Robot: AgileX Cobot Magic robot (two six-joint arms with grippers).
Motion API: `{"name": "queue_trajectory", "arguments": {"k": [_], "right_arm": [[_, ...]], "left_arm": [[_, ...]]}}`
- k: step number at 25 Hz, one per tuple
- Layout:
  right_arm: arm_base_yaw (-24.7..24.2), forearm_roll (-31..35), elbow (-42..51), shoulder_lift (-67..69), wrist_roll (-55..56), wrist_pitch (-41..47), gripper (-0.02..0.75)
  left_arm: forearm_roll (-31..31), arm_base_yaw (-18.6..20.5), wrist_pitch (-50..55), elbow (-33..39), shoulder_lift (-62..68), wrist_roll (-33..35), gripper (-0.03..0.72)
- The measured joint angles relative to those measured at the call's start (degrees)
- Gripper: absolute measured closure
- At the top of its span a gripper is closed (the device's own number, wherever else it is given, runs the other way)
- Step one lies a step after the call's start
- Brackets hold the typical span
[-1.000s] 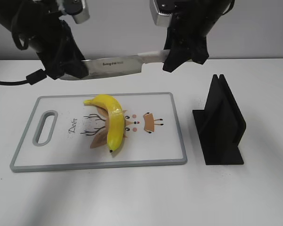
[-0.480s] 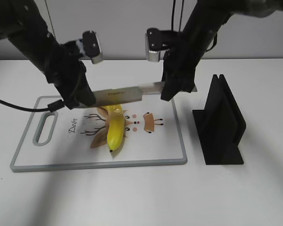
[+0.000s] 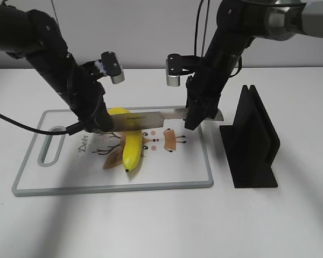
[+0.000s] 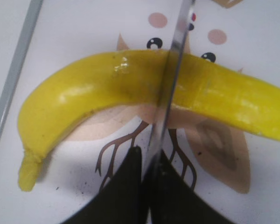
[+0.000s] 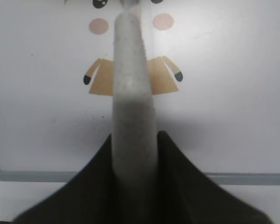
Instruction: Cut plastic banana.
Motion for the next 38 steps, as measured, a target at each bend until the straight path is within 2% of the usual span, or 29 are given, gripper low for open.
{"name": "queue_trajectory", "arguments": {"k": [7, 16, 22, 24, 25, 28, 29, 32, 36, 38], "right_arm": [[0.8, -0.7, 1.3, -5.2, 0.9, -0.4, 0.560], [1.2, 1.9, 1.3, -18.8, 1.4, 2.0, 0.560], [1.2, 2.6, 1.3, -20.7, 1.4, 2.2, 0.559], [1.2, 2.8, 1.3, -20.7, 1.8, 2.7, 0.562], [1.2, 3.0, 1.3, -20.7, 2.2, 3.0, 0.568], [1.1, 3.0, 1.3, -20.7, 3.6, 2.9, 0.571], [1.1, 2.7, 1.3, -20.8, 3.8, 2.8, 0.571], [1.0, 1.9, 1.3, -21.8, 4.1, 2.6, 0.571], [1.0, 1.6, 1.3, -24.3, 6.3, 1.6, 0.573], [1.0, 1.1, 1.3, -25.5, 9.1, 1.8, 0.573]], "left_arm": [[1.6, -0.3, -0.5, 1.6, -5.4, -0.6, 0.689], [3.7, -0.3, 5.1, 1.6, -22.7, -1.2, 0.696], [3.8, -0.3, 5.6, 1.6, -25.7, -1.3, 0.674], [3.6, -0.3, 5.3, 1.6, -25.7, -1.9, 0.598], [3.4, -0.3, 4.6, 1.6, -25.8, -2.2, 0.522], [3.0, -0.3, 3.6, 1.6, -25.9, -4.1, 0.201], [3.0, -0.2, 2.4, 1.6, -25.9, -6.6, 0.128], [4.7, 1.3, -1.8, 1.6, -26.6, -15.8, 0.064], [11.2, 5.6, -3.3, 1.6, -29.0, -30.3, 0.050], [15.6, 8.5, -3.2, 1.6, -30.1, -40.6, 0.050]]}}
